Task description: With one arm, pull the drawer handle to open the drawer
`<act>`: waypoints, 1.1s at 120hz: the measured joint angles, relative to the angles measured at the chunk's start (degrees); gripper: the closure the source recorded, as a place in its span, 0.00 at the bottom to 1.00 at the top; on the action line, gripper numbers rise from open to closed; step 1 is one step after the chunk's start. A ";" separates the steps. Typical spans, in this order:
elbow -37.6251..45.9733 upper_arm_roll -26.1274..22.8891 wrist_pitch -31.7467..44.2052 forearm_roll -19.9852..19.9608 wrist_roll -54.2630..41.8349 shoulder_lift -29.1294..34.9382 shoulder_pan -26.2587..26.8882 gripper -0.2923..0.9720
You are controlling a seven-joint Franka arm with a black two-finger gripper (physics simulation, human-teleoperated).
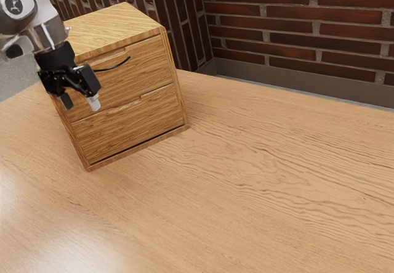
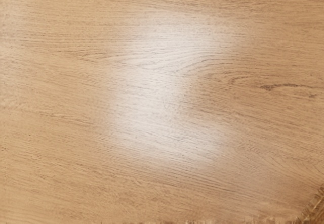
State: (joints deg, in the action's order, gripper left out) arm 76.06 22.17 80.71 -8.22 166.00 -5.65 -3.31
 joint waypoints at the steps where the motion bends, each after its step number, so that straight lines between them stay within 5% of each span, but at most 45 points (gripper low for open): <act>1: -0.05 -0.01 0.00 -0.01 0.00 -0.07 0.35 0.23; 49: -4.05 -0.05 -0.37 0.34 0.00 0.32 1.79 0.23; 65: -11.47 -0.37 -1.41 8.15 0.00 6.15 10.47 0.23; 78: -11.95 -8.04 -1.84 15.18 0.00 6.14 11.32 0.23; 99: -11.70 -9.90 -1.98 19.16 0.00 1.92 19.25 0.23; 120: -9.96 -11.60 -2.15 20.16 0.00 1.35 10.23 0.23; 132: -2.45 -11.40 -0.63 20.67 0.00 7.74 8.68 0.23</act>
State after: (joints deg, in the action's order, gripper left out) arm 73.60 10.78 80.09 12.44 166.00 2.09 5.37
